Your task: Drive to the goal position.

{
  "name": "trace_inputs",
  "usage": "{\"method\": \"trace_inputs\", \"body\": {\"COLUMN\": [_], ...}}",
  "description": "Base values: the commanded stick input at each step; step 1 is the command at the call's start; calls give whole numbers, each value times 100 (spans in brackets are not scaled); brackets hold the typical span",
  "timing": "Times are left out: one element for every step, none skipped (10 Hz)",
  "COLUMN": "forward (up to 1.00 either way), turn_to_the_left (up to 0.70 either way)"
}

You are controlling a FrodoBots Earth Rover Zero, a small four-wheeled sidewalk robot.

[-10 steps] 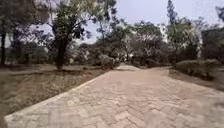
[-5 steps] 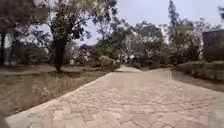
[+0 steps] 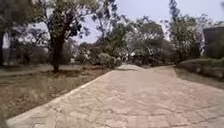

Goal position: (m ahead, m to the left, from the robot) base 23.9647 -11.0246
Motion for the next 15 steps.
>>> {"method": "trace_inputs", "body": {"forward": [70,70,70,70,70,70,70,70,70,70,70,70,70,70,70], "turn_to_the_left": [0,0,0,0,0,0,0,0,0,0,0,-35,-35,-30,-22]}}
